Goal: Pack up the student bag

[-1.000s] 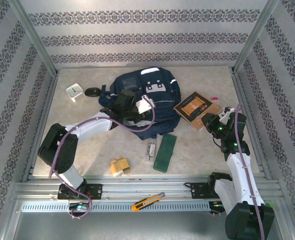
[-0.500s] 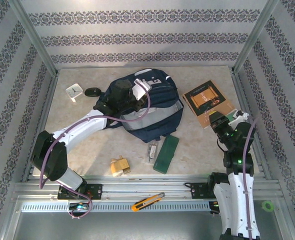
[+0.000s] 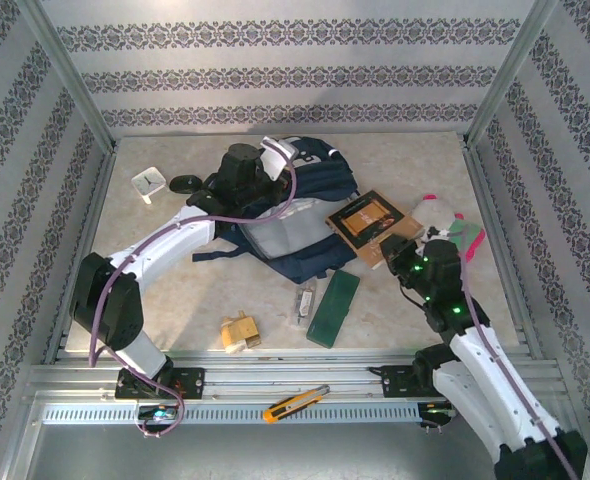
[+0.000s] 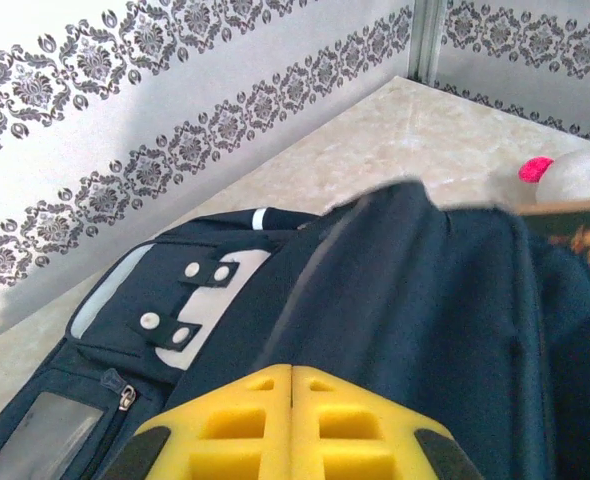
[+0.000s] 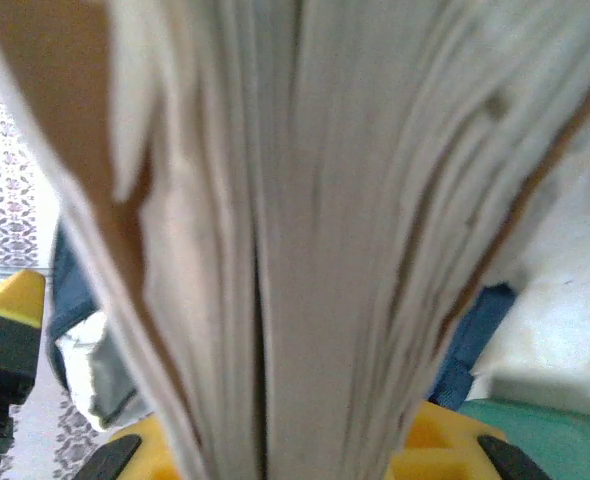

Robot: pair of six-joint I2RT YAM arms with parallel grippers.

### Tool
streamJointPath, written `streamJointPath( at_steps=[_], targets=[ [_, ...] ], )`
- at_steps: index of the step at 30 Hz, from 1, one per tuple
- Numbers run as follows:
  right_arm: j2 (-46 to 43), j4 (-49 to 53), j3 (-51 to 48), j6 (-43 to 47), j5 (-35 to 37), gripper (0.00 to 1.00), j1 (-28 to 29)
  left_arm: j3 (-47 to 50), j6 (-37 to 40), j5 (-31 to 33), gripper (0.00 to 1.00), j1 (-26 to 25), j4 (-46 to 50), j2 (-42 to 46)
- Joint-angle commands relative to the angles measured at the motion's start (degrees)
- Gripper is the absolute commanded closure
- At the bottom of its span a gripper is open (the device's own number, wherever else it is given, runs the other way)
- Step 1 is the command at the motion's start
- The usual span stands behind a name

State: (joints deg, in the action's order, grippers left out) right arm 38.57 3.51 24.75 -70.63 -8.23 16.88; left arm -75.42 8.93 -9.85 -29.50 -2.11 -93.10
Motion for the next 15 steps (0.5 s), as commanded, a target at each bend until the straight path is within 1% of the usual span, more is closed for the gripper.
streamJointPath(
  at_steps=[1, 4, 7, 9, 10, 11, 14, 15],
  targets=[
    [5.20, -21.04, -1.87, -6.20, 5.36, 1.00, 5.01, -3.28, -1.93, -0.78, 1.00, 1.10, -4.24, 0.20],
    [11.42, -29.67, -1.64, -7.34, 8.14, 1.00, 9.60, -3.98, -2.62, -1.84, 1.00, 1.69, -4.22, -0.09],
    [16.16, -35.17, -1.51, -8.96, 9.19, 1.00, 11.04, -4.94, -2.61, -2.36, 1.00, 2.07, -3.63, -0.50],
    [17.72, -36.08, -1.34, -8.76, 9.31, 1.00, 11.40, -5.26, -0.30, -3.94, 1.00, 2.00, -1.93, -0.89],
    [17.80, -36.15, -1.37, -8.40, 9.78, 1.00, 11.59, -4.75, 2.43, -6.65, 1.00, 2.07, -0.73, -1.01],
    [17.63, -36.10, -1.44, -8.11, 10.29, 1.00, 11.66, -3.23, 5.36, -10.09, 0.95, 2.04, -0.21, -0.89],
    [16.90, -35.28, -1.09, -6.92, 10.60, 1.00, 11.80, 2.71, 12.92, -20.87, 0.61, 1.88, -0.01, -0.15],
    [16.89, -35.03, -0.90, -6.74, 10.54, 1.00, 11.75, 3.81, 14.65, -22.91, 0.51, 1.70, 0.74, -0.20]
  ],
)
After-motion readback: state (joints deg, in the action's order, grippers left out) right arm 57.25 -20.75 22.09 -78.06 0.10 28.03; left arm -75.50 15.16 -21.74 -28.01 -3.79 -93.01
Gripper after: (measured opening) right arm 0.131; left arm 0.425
